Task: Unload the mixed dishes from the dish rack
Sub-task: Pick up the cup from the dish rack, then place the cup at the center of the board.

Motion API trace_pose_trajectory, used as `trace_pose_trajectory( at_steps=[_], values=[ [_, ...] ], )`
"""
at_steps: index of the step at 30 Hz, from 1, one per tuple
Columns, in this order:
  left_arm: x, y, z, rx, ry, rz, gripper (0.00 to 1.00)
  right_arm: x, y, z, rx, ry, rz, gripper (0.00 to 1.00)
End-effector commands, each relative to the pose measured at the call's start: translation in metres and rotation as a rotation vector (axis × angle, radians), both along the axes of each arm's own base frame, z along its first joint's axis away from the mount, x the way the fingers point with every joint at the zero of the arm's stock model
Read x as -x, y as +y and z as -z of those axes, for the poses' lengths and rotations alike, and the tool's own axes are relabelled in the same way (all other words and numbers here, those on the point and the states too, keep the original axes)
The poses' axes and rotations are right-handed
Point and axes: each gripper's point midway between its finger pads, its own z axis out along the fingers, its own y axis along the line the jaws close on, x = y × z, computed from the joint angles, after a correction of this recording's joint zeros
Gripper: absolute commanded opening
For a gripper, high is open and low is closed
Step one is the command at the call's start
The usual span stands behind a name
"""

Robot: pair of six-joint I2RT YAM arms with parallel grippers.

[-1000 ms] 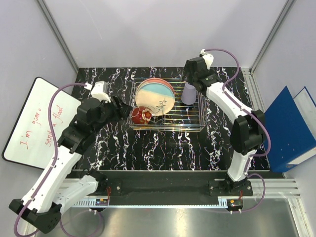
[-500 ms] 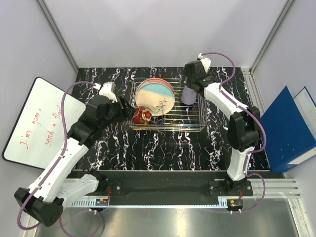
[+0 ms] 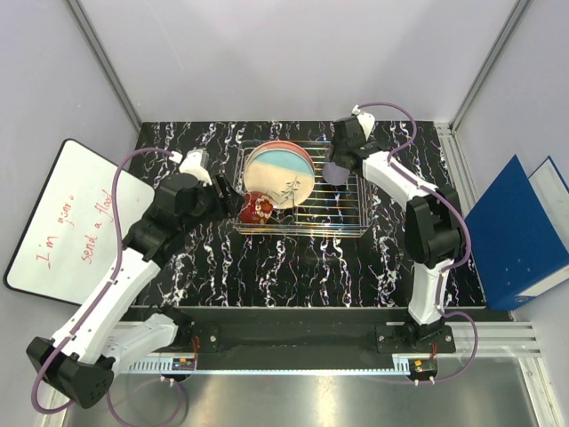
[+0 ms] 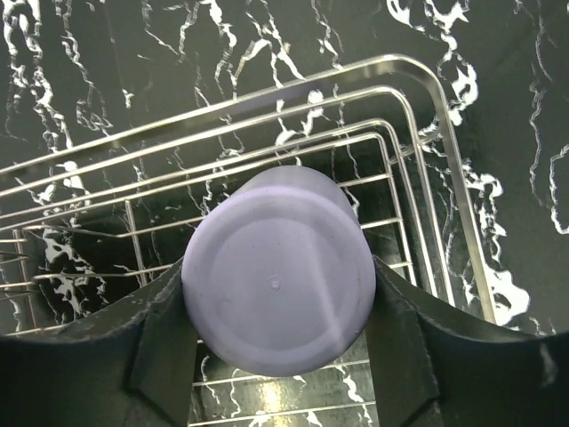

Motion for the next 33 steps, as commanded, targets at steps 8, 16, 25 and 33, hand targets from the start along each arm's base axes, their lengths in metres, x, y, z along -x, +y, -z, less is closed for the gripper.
trace_pose_trajectory(
  at_steps=[8,16,25,33],
  values=[
    [-0.01,-0.009,-0.023,0.036,-0.069,0.01,0.66,0.035,-0.017,-0.138,-0.089,-0.269,0.019,0.0],
    [-0.01,-0.03,-0.055,0.149,-0.132,0.088,0.67,0.117,-0.009,-0.216,-0.344,-0.488,-0.154,0.0],
    [0.062,-0.09,-0.134,0.739,-0.381,0.587,0.99,0.226,0.047,-0.252,-0.953,-0.605,-0.57,0.0],
    [0.089,-0.1,-0.146,0.943,-0.378,0.793,0.99,0.258,0.054,-0.247,-1.197,-0.633,-0.684,0.0]
  ],
)
